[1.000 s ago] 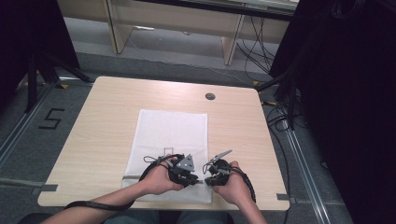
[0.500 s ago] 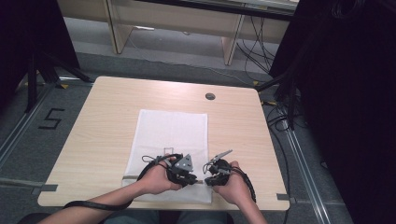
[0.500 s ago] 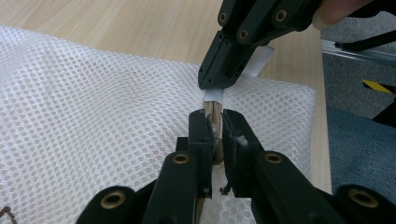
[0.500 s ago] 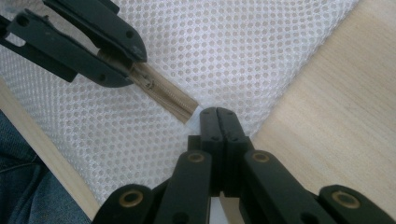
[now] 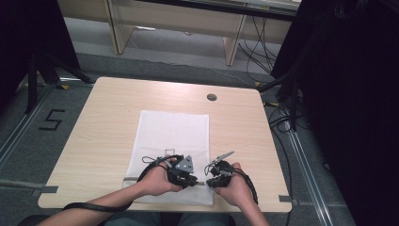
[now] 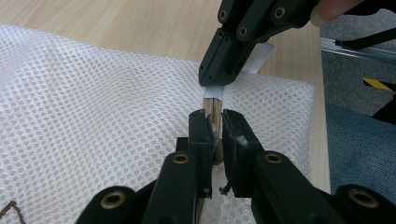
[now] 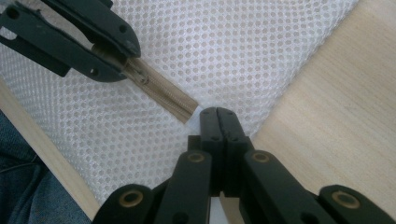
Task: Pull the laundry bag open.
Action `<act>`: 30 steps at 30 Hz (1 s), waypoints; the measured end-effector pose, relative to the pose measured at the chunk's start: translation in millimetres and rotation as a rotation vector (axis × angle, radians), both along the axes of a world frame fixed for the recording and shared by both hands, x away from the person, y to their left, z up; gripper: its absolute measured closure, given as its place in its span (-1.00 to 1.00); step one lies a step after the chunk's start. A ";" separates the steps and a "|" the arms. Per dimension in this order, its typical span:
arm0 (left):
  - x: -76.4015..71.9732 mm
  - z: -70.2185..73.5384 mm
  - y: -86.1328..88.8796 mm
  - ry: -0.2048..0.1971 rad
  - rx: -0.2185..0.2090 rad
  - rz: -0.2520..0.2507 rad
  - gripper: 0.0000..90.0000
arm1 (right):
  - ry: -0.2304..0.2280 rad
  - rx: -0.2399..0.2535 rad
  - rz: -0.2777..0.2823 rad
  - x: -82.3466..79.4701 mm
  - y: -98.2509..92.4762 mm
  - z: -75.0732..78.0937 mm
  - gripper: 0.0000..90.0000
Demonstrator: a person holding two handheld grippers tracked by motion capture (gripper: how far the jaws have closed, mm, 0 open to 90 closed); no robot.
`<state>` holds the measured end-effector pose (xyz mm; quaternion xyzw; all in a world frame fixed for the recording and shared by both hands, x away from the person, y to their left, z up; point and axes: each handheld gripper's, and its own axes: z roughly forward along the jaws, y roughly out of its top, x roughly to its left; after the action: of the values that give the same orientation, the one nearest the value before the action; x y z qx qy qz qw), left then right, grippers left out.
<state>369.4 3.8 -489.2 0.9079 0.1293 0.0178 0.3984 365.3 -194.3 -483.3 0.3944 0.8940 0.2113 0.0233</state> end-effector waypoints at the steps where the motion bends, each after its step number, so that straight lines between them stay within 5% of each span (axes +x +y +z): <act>1: -0.3 0.1 0.0 0.003 -0.004 0.001 0.83 | 0.000 0.001 -0.001 -0.1 0.0 0.0 1.00; 30: -1.6 1.3 8.0 0.014 -0.006 0.011 0.83 | 0.000 0.005 0.003 0.2 -0.3 -0.2 1.00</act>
<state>367.8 11.8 -487.9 0.9060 0.1372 0.0134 0.4001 365.5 -194.6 -483.6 0.3933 0.8940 0.2136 0.0218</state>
